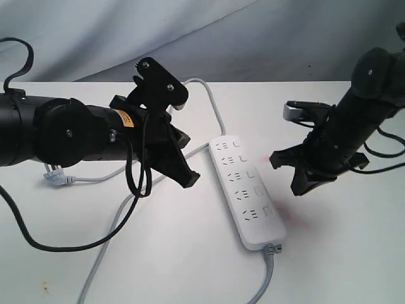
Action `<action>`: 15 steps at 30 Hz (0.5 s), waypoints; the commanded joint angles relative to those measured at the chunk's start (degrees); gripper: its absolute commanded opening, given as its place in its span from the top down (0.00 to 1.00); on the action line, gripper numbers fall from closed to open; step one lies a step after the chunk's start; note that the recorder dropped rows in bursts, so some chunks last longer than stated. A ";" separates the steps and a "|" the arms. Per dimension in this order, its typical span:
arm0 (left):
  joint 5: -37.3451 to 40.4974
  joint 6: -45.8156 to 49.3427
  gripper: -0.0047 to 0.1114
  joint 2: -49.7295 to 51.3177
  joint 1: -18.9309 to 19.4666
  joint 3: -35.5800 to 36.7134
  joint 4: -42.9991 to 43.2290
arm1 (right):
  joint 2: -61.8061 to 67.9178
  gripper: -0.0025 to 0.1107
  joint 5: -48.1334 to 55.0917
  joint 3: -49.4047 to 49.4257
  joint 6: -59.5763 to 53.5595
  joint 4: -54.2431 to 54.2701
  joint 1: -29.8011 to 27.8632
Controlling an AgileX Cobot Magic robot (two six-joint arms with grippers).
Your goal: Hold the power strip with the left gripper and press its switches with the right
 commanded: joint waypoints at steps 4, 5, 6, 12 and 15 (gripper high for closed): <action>3.08 -0.87 0.96 -0.52 0.05 0.48 -0.43 | -0.82 0.98 -2.99 3.78 -1.20 1.96 3.27; 3.08 -0.87 0.96 -0.52 0.05 0.48 -0.43 | -0.70 0.98 -3.12 3.78 -1.20 1.94 4.09; 3.47 -0.87 0.96 -0.52 0.05 0.48 -0.43 | -0.57 0.98 -3.12 3.78 -1.07 1.94 4.85; 5.92 -0.87 0.96 -0.52 0.05 0.48 -0.43 | -0.31 0.98 -4.70 3.78 9.42 -8.02 7.44; 6.51 -0.87 0.96 -0.52 0.05 0.48 -0.43 | -0.31 0.98 -4.48 3.78 12.75 -12.67 7.44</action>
